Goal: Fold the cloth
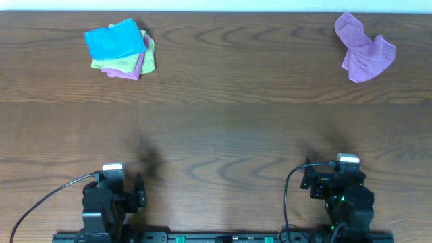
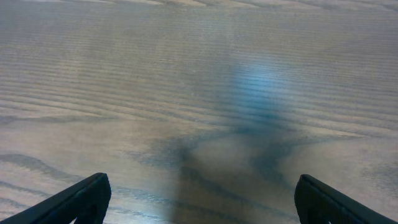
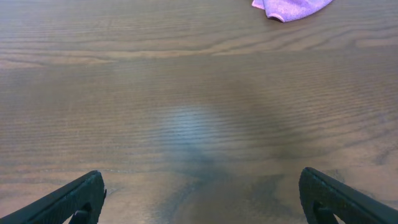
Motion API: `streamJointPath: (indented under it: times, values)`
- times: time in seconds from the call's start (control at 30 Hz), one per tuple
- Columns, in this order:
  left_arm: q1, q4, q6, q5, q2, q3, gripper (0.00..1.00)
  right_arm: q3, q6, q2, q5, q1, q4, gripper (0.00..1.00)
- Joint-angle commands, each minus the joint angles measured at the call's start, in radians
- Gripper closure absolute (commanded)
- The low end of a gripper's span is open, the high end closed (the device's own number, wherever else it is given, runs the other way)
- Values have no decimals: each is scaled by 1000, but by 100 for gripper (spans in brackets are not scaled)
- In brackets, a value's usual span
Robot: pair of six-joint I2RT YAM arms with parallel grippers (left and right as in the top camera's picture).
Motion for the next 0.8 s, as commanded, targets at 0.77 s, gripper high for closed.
streamJointPath:
  times: [0.77]
  values:
    - [-5,-60,32,-23,-9,-9,4,0,14,13,10,7,11,1]
